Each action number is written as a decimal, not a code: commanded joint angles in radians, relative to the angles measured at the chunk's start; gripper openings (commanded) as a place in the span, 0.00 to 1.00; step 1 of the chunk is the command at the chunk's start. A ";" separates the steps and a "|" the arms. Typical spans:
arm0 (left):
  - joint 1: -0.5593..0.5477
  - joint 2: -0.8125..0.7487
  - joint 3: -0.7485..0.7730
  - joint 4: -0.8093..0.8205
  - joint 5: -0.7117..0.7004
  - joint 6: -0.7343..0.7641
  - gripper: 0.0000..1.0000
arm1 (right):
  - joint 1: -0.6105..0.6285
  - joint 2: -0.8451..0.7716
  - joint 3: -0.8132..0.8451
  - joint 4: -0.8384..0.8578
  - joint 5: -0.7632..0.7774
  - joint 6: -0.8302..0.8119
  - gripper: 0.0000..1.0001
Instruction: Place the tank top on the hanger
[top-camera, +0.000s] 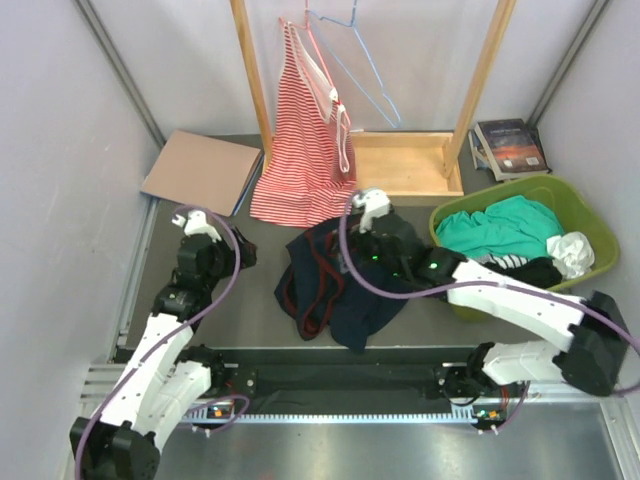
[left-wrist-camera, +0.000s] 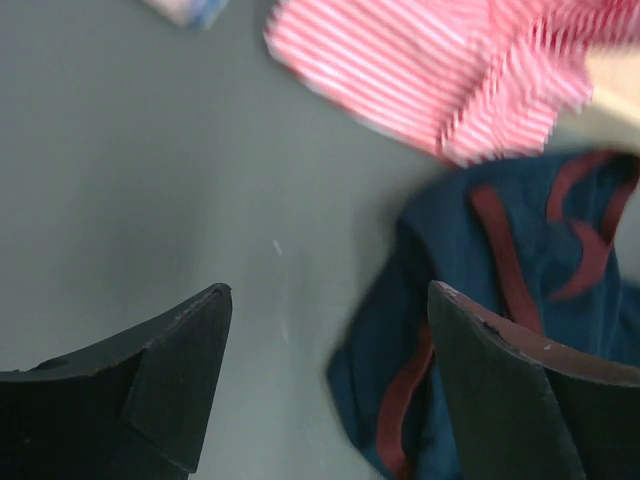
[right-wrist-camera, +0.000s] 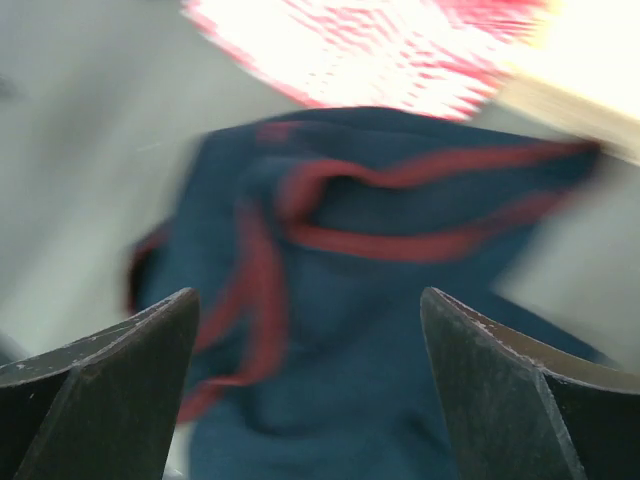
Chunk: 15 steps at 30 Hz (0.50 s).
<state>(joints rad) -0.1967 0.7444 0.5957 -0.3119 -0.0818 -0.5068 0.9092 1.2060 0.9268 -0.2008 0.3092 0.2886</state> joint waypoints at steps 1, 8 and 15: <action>-0.074 -0.017 -0.126 0.132 0.125 -0.125 0.82 | 0.108 0.204 0.072 0.231 -0.147 0.003 0.90; -0.233 -0.039 -0.234 0.148 0.162 -0.194 0.82 | 0.108 0.484 0.266 0.210 -0.124 0.047 0.88; -0.268 -0.143 -0.333 0.152 0.249 -0.277 0.79 | 0.106 0.566 0.303 0.155 0.049 0.072 0.87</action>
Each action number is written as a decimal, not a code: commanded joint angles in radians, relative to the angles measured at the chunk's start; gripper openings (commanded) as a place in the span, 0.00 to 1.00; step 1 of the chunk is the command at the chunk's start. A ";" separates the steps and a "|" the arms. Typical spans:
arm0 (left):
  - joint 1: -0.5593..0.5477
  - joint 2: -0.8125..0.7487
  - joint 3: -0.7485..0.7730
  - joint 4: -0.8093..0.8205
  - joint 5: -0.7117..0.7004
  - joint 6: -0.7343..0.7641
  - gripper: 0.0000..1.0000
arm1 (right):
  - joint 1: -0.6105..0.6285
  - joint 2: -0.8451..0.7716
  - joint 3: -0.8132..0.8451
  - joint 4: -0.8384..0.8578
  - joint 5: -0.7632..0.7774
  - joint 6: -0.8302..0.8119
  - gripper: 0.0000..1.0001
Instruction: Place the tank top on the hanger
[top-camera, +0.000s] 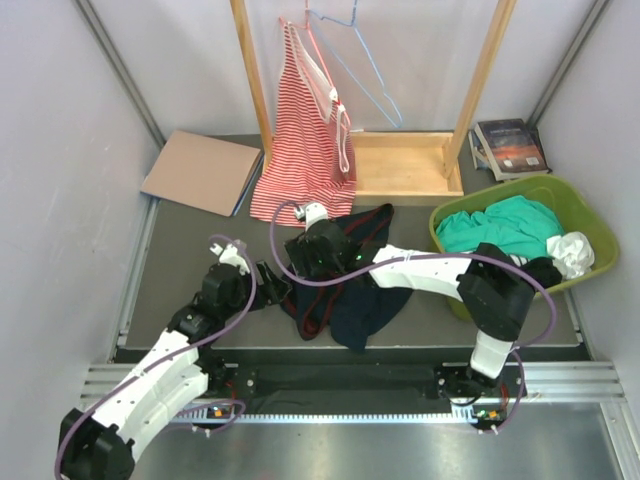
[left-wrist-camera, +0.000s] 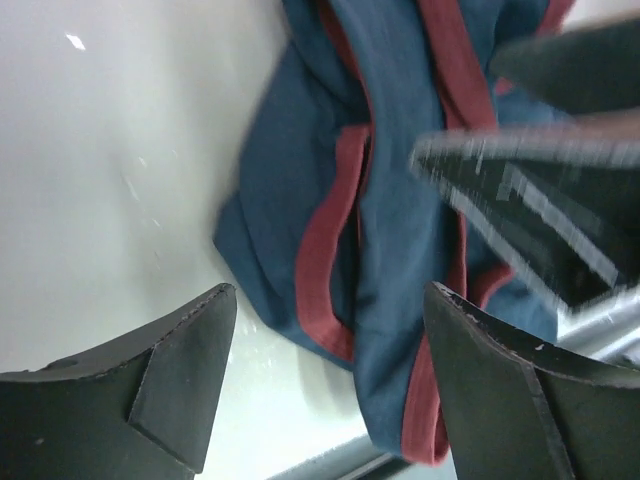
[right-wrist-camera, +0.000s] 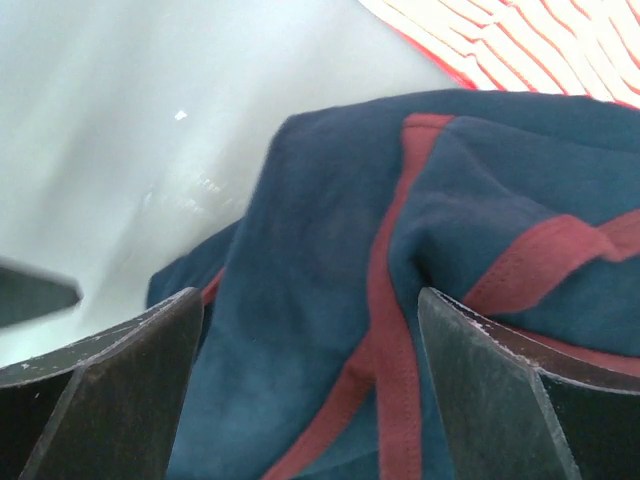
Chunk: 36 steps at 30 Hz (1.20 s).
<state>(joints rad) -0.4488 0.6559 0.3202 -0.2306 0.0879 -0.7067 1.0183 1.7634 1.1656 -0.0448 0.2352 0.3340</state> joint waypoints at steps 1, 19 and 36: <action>-0.018 -0.062 -0.082 0.080 0.090 -0.100 0.79 | -0.004 0.010 0.065 -0.006 0.139 0.033 0.87; -0.129 0.117 -0.159 0.366 0.135 -0.186 0.63 | -0.083 0.025 0.013 -0.030 0.180 0.091 0.27; -0.295 0.274 -0.129 0.462 0.067 -0.223 0.29 | -0.089 -0.261 -0.047 -0.128 0.303 0.060 0.00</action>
<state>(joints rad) -0.6922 0.9100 0.1585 0.1295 0.1894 -0.9150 0.9329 1.5875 1.1366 -0.1532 0.4789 0.4034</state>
